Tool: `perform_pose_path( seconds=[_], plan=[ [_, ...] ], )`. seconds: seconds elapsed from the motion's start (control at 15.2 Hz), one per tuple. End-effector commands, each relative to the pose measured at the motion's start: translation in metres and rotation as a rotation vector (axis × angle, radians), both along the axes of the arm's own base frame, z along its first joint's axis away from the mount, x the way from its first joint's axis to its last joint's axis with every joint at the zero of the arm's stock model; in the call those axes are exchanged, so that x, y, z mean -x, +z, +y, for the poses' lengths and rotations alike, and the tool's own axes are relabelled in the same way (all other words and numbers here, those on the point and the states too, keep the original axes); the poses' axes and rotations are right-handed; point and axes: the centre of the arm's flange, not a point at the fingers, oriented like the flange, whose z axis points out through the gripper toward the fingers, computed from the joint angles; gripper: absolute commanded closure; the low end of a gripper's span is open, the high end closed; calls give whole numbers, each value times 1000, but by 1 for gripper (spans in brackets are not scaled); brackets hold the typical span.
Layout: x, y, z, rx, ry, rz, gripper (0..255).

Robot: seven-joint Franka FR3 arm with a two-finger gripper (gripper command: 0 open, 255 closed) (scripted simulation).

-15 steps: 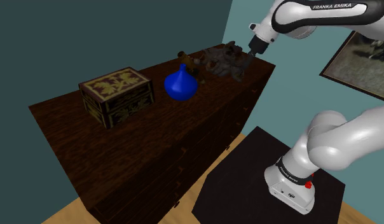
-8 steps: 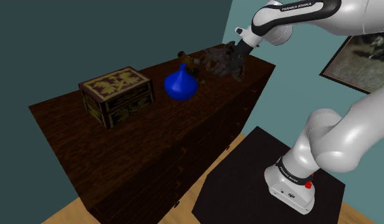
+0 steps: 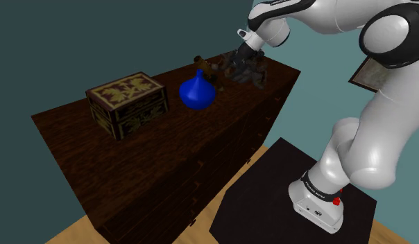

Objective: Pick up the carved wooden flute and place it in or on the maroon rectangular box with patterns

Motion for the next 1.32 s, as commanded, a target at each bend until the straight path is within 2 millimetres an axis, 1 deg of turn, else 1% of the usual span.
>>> perform_pose_path(
  seconds=[0.0,0.13,0.2,0.73,1.19,1.25],
  plan=[
    [-24,-9,5,-5,97,-50,0],
    [-47,-14,14,-9,186,-93,0],
    [-54,-16,17,-10,213,-106,0],
    [-65,-49,35,-10,213,-106,0],
    [-65,-49,35,-10,213,-106,0],
    [-65,-49,35,-10,213,-106,255]
  ],
)
